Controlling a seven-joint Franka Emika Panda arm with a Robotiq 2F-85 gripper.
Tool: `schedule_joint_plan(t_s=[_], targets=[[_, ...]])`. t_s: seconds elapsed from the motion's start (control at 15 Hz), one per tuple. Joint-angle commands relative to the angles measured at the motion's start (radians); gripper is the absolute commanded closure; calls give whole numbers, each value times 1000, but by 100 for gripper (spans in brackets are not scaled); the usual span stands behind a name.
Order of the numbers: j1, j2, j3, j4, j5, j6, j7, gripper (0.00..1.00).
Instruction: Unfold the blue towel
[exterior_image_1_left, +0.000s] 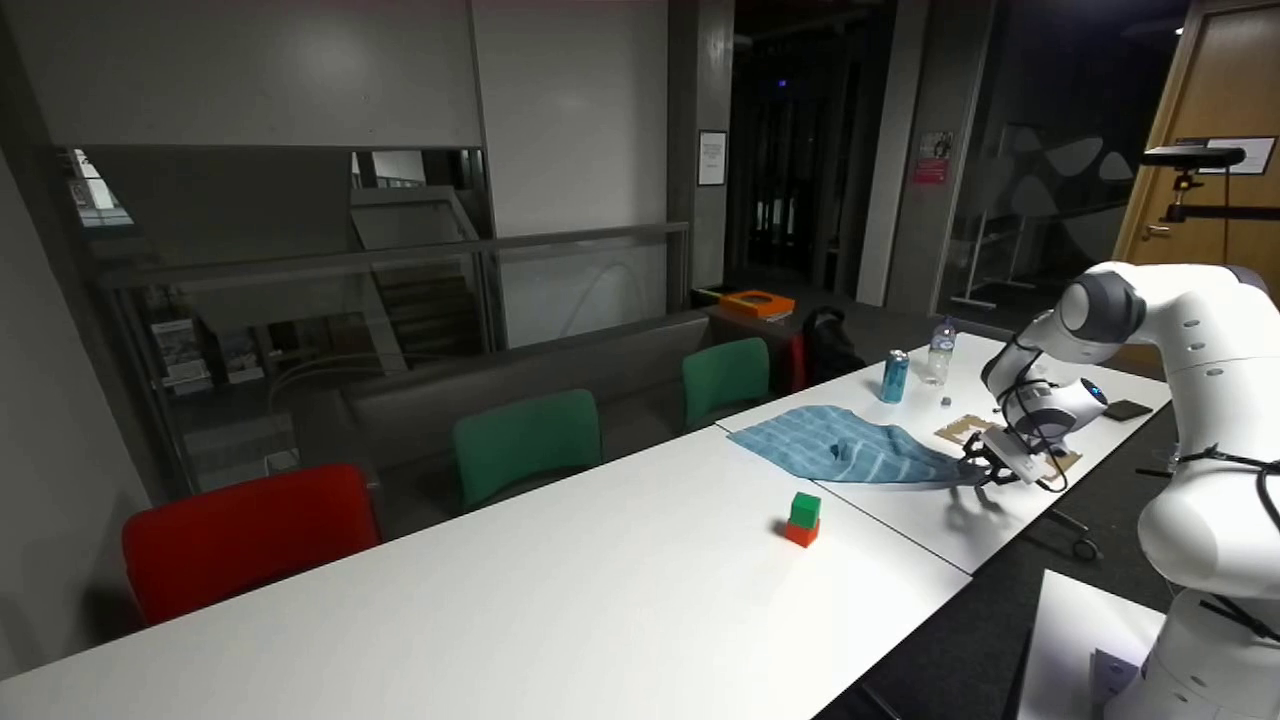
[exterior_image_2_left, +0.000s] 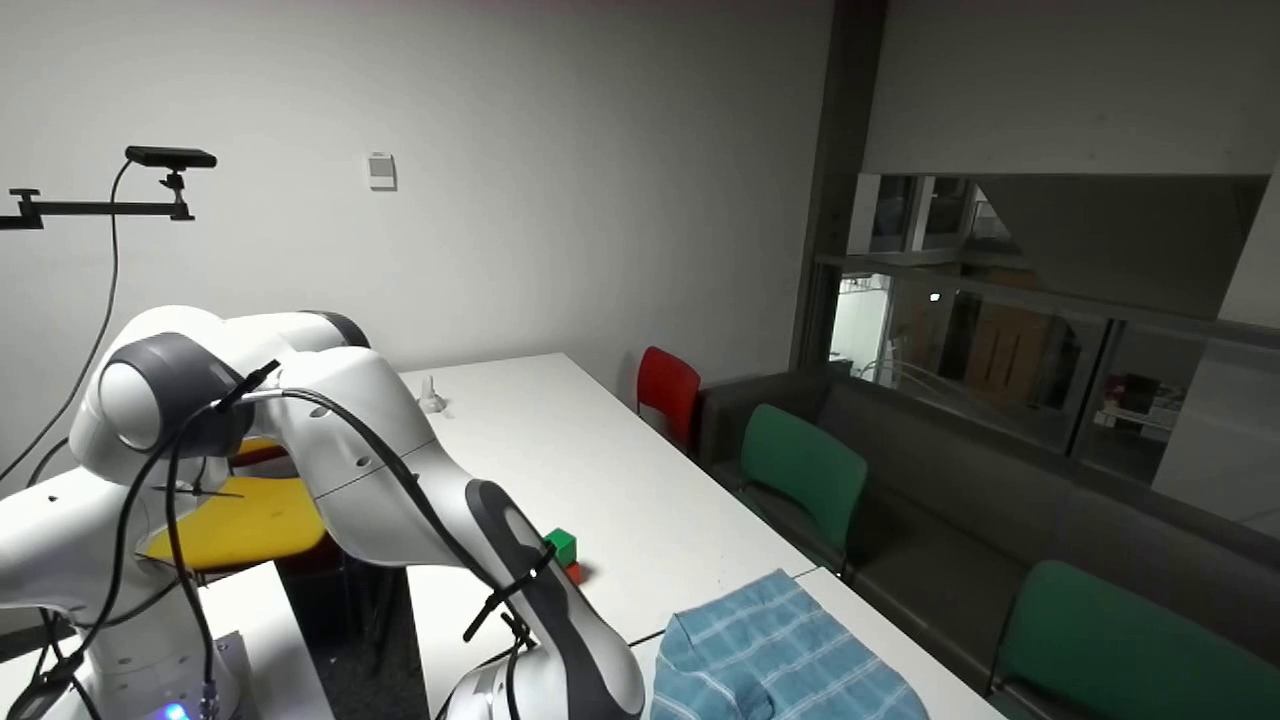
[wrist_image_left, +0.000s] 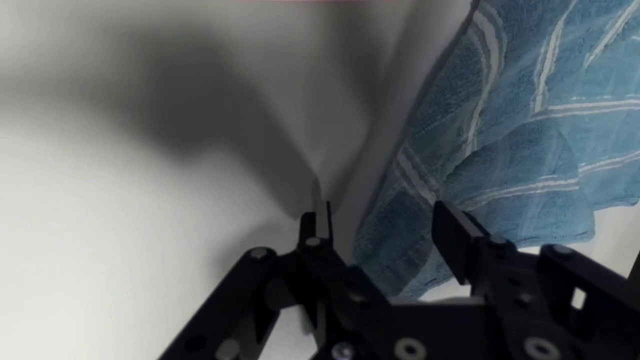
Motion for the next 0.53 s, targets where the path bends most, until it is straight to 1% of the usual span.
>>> schedule_joint_plan(t_s=[0.0, 0.07, 0.13, 0.27, 0.33, 0.47], targets=[[38, -45, -31, -38, 35, 10, -37, 10], [39, -60, -30, -52, 53, 17, -63, 3], [40, -74, -31, -61, 78, 31, -87, 0], [39, -119, -33, -92, 163, 54, -179, 0], [8, -141, -2, -104, 209, 86, -237, 0], [6, -196, -4, -135, 327, 110, -366, 0]])
